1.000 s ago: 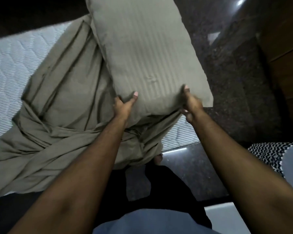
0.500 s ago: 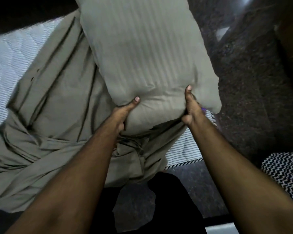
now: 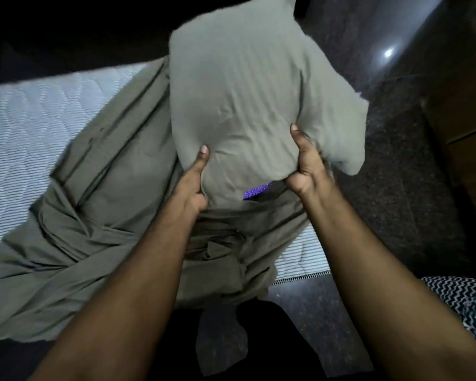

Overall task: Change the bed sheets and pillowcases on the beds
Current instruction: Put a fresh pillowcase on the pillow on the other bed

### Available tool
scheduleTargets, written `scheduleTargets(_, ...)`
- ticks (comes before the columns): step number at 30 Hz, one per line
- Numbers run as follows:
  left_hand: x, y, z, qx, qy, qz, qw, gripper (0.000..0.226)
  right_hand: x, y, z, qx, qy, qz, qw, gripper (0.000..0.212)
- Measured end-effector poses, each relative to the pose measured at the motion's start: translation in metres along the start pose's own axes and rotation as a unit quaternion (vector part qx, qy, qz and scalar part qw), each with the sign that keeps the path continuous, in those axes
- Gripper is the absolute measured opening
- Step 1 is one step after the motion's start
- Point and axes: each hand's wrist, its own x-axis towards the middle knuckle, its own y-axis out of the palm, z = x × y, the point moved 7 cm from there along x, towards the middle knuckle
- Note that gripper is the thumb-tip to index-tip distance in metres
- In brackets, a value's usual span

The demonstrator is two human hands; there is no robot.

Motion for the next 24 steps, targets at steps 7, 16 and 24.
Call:
scheduleTargets(7, -0.157, -0.007, -0.13, -0.113, 0.183, 0.035, 0.976, 0.052, -0.079, 0.184, 0.018, 0.01, -0.016, 0.177, 0.984, 0.039)
scheduleTargets(16, -0.35, -0.157, -0.183, -0.133, 0.453, 0.007, 0.882, 0.079, -0.206, 0.332, -0.099, -0.056, 0.053, 0.337, 0.938, 0.029)
scheduleTargets(24, -0.442, -0.36, -0.258, -0.152, 0.55, -0.043, 0.82, 0.067, -0.237, 0.449, -0.302, -0.08, 0.133, 0.38, 0.912, 0.054)
